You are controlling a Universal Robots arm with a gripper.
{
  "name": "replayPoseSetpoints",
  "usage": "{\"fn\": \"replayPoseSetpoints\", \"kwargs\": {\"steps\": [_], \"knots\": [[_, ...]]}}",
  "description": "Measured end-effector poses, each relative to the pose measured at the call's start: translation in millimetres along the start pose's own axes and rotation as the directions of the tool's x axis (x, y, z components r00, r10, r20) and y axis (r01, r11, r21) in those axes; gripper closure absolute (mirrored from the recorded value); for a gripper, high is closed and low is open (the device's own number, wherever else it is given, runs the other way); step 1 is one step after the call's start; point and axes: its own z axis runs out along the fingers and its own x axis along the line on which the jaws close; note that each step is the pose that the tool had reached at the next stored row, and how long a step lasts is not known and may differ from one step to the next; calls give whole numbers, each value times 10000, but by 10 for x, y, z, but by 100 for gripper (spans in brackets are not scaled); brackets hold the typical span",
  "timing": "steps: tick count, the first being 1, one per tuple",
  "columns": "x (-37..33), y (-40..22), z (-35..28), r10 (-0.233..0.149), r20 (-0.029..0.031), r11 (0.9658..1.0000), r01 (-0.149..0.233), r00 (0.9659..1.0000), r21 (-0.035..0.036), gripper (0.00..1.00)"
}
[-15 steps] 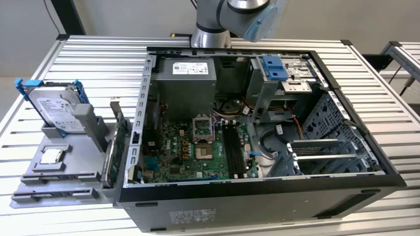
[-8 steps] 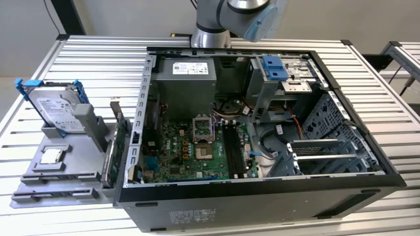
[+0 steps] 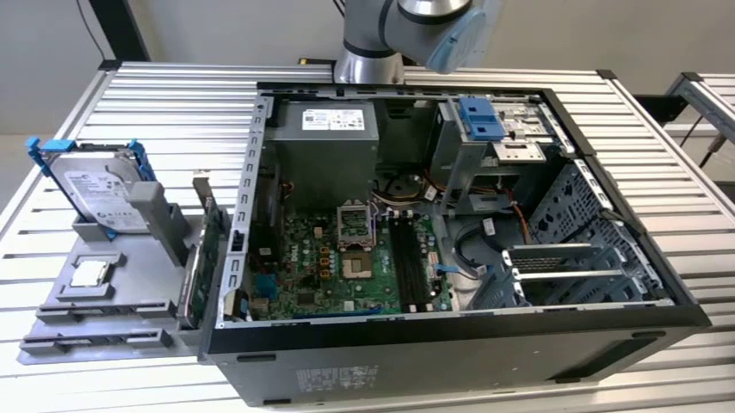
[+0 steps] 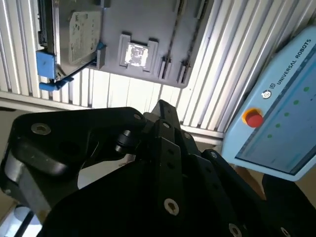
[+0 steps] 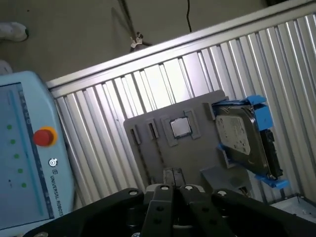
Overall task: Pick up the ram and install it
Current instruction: 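Pick up the ram and move it above insertion slot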
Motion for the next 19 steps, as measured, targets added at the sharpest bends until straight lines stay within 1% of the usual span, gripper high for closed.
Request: {"fn": "replayPoseSetpoints", "kwargs": {"steps": [3,5,7,9,11,13,14,16,17,18,19], "knots": [[0,0,3,-529,-1,9986,529,9986,30,100],[0,0,6,-900,-2,9959,900,9959,53,100],[0,0,9,-1263,-4,9920,1263,9920,75,100],[0,0,12,-1624,-7,9867,1624,9867,98,100],[0,0,16,-1983,-11,9801,1983,9801,124,100],[0,0,19,-2332,-15,9723,2332,9724,146,100],[0,0,21,-2510,-18,9679,2510,9680,159,100],[1,-1,25,-2795,-22,9600,2795,9602,179,100],[5,-1,27,-2886,-23,9573,2886,9574,187,100],[11,-3,29,-2926,-24,9560,2926,9562,194,100],[17,-5,33,-2930,-23,9559,2930,9561,197,100]]}}
